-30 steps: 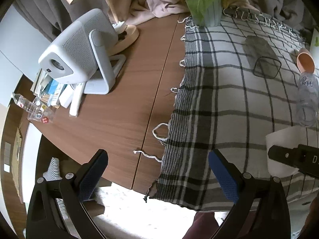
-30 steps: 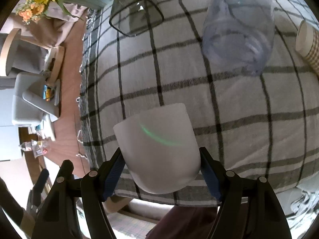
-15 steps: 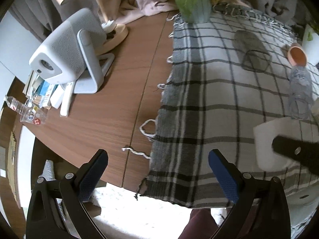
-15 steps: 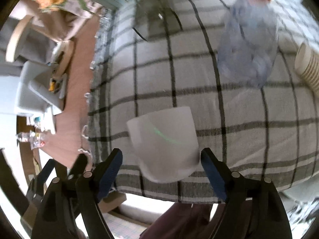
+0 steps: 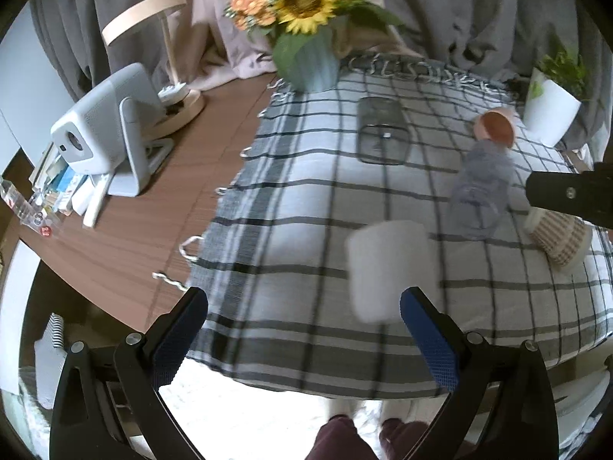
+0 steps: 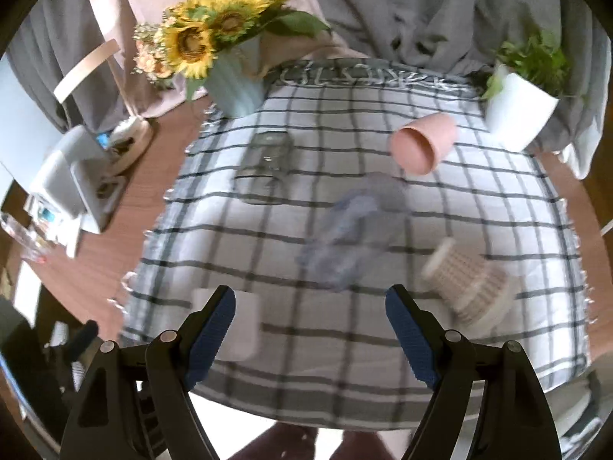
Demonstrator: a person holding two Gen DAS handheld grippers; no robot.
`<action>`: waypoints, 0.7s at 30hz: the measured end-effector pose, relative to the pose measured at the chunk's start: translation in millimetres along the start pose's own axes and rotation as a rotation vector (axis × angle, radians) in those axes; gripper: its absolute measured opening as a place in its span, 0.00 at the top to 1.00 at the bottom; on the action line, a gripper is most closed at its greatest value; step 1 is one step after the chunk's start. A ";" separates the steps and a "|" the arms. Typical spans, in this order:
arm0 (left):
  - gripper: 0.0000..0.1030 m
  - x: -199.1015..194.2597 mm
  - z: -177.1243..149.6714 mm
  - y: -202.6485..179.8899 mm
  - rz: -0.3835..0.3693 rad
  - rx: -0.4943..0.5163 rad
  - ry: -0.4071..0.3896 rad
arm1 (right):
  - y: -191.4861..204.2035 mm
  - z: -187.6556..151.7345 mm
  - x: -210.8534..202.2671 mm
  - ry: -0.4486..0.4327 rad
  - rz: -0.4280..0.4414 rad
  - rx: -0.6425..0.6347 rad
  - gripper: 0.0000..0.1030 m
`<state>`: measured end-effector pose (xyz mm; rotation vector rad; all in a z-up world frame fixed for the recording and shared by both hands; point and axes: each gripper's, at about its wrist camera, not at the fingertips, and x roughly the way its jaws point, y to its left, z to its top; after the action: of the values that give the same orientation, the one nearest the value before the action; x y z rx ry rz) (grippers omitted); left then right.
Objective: Flip cup upside down
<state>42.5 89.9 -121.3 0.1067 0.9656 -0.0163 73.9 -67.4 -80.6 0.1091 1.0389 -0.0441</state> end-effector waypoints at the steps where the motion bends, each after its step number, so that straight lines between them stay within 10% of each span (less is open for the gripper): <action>1: 0.00 -0.8 -4.5 -7.6 0.000 0.002 -0.019 | -6.6 -0.7 1.7 0.007 -0.006 -0.006 0.22; 21: 0.19 38.8 -35.3 -70.5 0.114 0.019 -0.170 | -65.8 -45.9 25.0 0.111 -0.144 -0.097 0.22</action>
<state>31.3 24.6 -179.0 0.1752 0.7886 0.0696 41.4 -127.3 -129.7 -0.0523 1.1571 -0.1189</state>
